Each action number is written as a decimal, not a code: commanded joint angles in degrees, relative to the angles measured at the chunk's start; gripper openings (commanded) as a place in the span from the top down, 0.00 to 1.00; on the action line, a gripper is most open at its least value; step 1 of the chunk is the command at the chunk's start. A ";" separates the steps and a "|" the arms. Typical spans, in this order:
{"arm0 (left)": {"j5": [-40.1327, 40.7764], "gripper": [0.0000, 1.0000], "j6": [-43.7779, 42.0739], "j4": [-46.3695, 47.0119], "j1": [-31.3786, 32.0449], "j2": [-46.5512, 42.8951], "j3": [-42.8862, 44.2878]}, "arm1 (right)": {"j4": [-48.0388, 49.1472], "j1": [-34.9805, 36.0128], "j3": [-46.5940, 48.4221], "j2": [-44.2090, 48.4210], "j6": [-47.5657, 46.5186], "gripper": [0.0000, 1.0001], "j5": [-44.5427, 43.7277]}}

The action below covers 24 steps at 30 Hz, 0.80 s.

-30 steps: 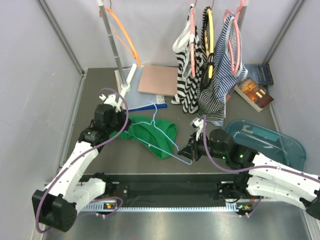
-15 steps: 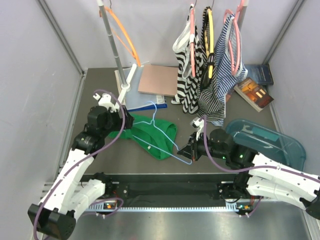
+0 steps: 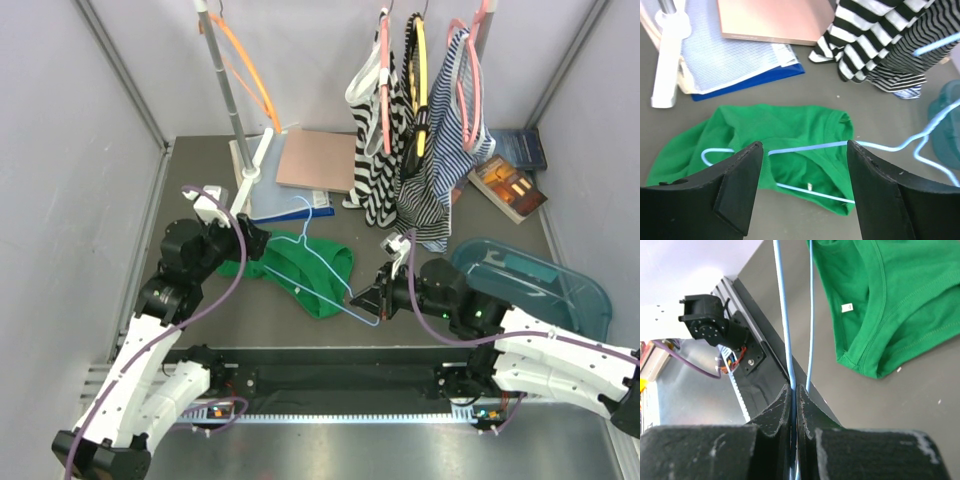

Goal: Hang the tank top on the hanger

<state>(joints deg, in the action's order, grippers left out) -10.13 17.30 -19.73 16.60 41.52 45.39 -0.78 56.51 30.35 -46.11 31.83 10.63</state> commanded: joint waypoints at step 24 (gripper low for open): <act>-6.57 0.24 5.73 24.29 6.93 1.27 -5.22 | 14.05 0.62 -0.47 -6.19 1.04 1.00 2.11</act>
<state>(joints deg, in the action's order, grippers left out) -18.17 21.85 -3.36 19.38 41.12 40.01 6.66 56.51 29.54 -52.16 32.84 12.12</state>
